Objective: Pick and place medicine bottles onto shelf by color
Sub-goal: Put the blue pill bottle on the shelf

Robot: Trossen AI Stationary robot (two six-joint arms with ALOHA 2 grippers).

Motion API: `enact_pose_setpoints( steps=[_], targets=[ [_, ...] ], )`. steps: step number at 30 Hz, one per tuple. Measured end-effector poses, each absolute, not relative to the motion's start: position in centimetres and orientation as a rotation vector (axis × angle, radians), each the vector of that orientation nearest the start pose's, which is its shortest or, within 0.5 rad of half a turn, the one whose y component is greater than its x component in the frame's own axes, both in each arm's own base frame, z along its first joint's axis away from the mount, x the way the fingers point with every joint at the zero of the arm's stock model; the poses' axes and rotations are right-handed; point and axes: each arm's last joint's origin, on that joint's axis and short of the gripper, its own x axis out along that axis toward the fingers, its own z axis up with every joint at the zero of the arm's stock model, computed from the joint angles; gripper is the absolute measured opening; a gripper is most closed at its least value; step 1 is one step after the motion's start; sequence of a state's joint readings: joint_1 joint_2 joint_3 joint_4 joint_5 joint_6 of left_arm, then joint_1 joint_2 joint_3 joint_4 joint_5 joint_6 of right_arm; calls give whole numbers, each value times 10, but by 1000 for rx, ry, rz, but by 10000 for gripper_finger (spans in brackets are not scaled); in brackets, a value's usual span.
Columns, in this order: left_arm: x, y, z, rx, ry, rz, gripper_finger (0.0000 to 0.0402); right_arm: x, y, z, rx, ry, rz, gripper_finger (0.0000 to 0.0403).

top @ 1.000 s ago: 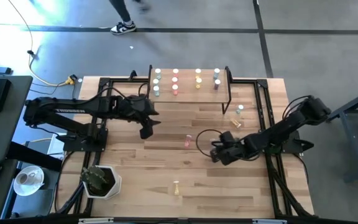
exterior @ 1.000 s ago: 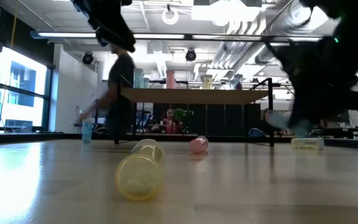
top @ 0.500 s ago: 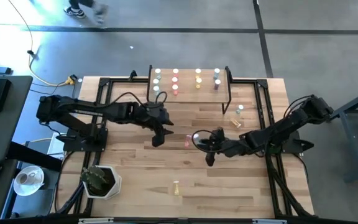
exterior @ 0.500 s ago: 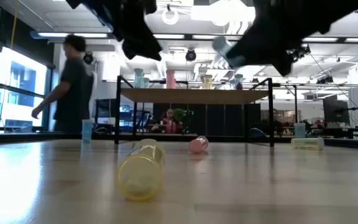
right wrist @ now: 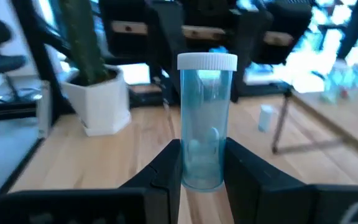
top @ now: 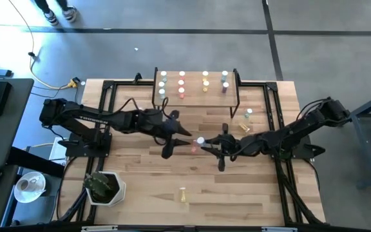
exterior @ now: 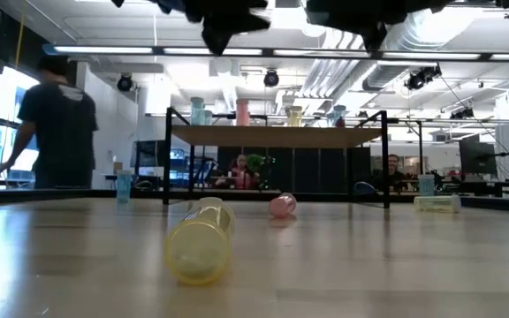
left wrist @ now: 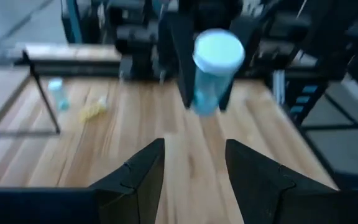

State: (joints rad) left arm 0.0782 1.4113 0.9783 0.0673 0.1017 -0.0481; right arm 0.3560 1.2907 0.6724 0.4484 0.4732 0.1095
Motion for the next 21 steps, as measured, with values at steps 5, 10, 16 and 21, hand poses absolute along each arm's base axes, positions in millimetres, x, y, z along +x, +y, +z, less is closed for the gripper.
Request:
enact_pose_setpoints(
  steps=[5, 10, 16, 21],
  targets=[
    [318, 21, 290, -72, 269, -22, 159, 265, 77, 256, -4, 78, -67, 79],
    [319, 21, 295, -67, 218, -21, 159, 267, 70, 258, -5, 66, -71, 79],
    [320, 21, 300, -64, 170, -22, 159, 269, 61, 259, 2, 48, -96, 79],
    [321, 22, 303, -78, 136, -6, 159, 271, 57, 264, -8, 7, -60, 79]
  ],
)
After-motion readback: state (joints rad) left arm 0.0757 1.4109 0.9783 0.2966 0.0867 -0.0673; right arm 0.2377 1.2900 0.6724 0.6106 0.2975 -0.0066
